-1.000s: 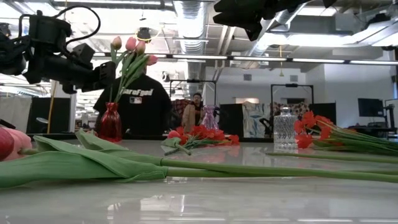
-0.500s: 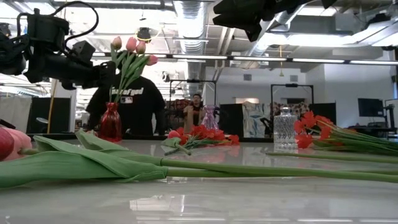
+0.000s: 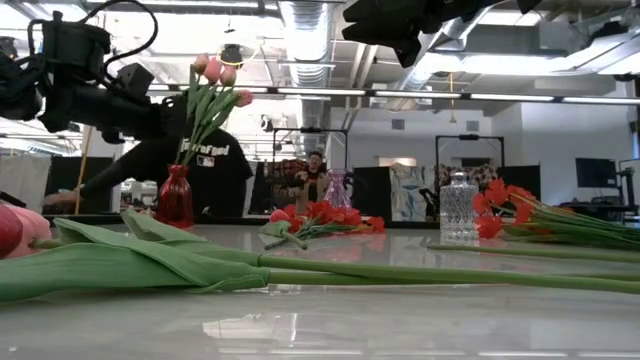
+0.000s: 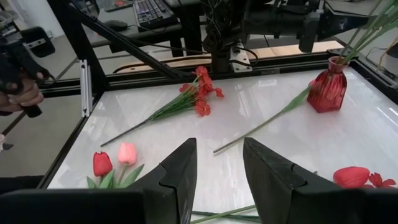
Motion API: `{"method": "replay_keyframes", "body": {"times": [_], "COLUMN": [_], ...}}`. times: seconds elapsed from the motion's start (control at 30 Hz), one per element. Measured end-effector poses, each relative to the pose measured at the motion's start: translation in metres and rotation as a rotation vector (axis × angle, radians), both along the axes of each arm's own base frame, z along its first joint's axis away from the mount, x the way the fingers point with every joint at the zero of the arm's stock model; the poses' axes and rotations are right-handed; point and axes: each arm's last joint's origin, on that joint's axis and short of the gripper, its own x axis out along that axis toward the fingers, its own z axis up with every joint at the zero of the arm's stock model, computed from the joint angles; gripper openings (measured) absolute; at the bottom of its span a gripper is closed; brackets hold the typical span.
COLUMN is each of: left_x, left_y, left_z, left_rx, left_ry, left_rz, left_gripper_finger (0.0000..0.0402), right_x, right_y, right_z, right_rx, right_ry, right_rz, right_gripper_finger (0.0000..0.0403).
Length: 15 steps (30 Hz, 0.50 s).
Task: Sort flowers into vase by color
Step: Put the pink tulip into the red vase
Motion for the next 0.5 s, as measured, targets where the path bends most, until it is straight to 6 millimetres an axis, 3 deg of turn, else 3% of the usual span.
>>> {"method": "replay_keyframes", "body": {"times": [0.5], "left_x": [0.0049], "left_y": [-0.0089], "left_z": [-0.0071], "left_rx": [-0.069], "left_ry": [0.003], "left_rz": [0.037], "left_gripper_finger": [0.0000], "right_x": [-0.0004], "right_y": [-0.0001], "right_z": [-0.0013], "right_rx": [-0.005], "right_ry": [0.012], "right_rz": [0.001], "right_gripper_finger": [0.0159]}}
